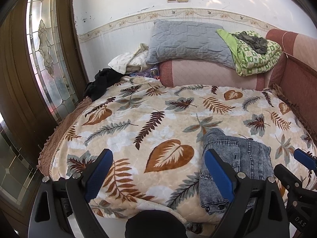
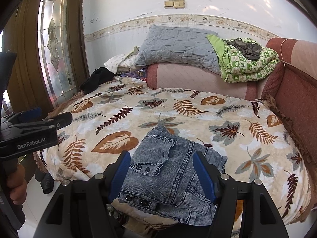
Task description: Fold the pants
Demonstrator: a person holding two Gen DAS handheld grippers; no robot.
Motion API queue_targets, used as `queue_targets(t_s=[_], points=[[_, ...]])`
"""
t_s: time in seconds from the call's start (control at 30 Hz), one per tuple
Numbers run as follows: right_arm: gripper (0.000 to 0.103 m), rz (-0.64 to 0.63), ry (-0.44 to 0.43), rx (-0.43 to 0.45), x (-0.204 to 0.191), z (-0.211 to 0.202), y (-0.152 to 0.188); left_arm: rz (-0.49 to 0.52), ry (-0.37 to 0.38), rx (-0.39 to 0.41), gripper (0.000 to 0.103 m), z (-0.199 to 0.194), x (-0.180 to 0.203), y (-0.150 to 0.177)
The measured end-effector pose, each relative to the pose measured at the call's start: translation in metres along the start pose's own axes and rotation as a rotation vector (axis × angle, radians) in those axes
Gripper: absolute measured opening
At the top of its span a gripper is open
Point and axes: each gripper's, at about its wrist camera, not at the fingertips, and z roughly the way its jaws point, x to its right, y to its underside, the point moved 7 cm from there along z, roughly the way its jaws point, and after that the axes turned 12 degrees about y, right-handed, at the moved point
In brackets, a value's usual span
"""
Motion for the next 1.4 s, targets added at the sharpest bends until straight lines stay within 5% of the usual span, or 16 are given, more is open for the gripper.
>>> queue_targets(t_s=[1.4], points=[[0.069,-0.009,0.002,-0.064,-0.009,0.035,0.003,-0.013,0.030,-0.065,0.094,0.036,-0.006,0.009]])
